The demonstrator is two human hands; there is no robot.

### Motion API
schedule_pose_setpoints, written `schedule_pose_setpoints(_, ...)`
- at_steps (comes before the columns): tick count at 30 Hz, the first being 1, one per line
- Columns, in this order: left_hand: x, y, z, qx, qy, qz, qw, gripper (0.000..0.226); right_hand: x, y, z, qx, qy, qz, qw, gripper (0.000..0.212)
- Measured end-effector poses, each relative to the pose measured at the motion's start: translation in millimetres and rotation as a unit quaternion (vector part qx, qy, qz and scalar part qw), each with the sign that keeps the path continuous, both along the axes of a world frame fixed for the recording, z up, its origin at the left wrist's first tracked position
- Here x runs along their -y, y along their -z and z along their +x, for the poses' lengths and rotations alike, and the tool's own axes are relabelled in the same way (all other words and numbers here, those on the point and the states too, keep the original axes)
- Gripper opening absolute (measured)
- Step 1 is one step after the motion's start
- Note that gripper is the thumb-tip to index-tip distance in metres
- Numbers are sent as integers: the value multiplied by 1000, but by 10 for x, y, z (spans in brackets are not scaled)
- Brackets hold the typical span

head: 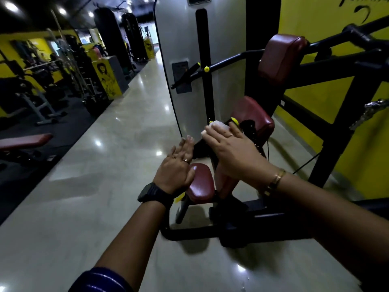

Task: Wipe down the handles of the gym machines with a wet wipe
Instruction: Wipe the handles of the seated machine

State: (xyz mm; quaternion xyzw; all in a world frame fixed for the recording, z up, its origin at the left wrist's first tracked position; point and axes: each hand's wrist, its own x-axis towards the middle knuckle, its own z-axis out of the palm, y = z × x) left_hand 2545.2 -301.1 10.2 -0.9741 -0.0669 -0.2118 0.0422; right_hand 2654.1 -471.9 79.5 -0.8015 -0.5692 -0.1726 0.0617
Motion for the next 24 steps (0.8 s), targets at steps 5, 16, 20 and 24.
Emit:
schedule_pose_setpoints(5,-250,21,-13,-18,90,-4,996,74,-111,-45,-21,-31,176,1,984,68)
schedule_pose_setpoints(16,-335,77,-17,-40,125,-3,991,74,-226,161,-609,-36,188,-20,981,79)
schedule_pose_setpoints(20,-356,124,-3,-27,149,-54,987,70,-180,28,-294,-4,264,0,965,67)
schedule_pose_setpoints(24,-418,165,42,8,183,-44,982,70,-334,-151,-121,12,277,-37,960,67)
